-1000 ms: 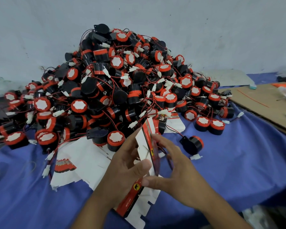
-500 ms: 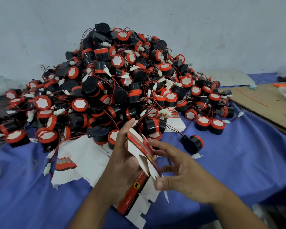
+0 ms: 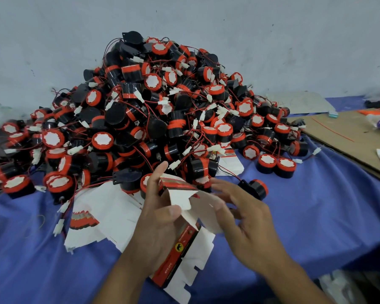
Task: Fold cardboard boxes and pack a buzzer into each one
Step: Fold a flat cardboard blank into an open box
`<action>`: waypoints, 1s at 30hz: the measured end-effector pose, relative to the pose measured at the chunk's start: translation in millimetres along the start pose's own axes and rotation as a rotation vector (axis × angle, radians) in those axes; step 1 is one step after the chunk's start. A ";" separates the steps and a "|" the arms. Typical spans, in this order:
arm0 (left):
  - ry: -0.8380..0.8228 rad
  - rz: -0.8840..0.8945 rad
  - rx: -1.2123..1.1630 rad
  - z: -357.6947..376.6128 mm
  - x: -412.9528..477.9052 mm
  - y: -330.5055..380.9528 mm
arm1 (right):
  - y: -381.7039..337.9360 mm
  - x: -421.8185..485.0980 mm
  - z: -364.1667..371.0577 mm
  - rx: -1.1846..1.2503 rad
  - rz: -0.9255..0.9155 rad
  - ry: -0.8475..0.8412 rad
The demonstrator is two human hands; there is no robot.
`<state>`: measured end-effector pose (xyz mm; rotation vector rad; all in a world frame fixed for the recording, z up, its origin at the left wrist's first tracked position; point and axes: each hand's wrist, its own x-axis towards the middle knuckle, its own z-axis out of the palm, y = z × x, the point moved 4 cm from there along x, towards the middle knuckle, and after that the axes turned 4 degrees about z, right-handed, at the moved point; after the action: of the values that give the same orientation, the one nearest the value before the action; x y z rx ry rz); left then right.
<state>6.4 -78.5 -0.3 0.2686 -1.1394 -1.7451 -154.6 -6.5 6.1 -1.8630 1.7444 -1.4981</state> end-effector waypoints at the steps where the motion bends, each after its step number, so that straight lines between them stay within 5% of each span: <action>1: -0.012 -0.004 0.058 0.3 0.5 -3.8 | -0.5 0.8 -2.2 0.012 0.011 0.041; 7: 0.027 -0.051 0.350 9.1 0.6 -21.0 | 7.1 0.5 -1.4 0.311 0.339 0.137; 11: 0.079 -0.059 0.381 11.8 1.8 -24.1 | 7.4 -1.6 3.5 0.383 0.400 0.186; 18: 0.133 -0.035 0.107 13.4 2.3 -21.6 | 5.0 2.6 5.2 0.688 0.458 0.259; 22: 0.073 -0.045 -0.070 20.3 -1.0 -20.9 | 2.6 4.6 21.3 1.140 0.623 0.037; 25: 0.022 -0.044 -0.101 21.9 -0.6 -19.3 | -4.1 6.3 19.6 1.405 0.551 -0.143; 30: 0.147 -0.077 0.031 16.8 -1.6 -20.2 | -4.8 9.7 7.3 1.261 0.364 -0.330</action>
<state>-15.7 -66.4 -7.7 0.4575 -1.0622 -1.7453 -148.1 -16.6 11.1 -0.9550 0.5883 -1.4408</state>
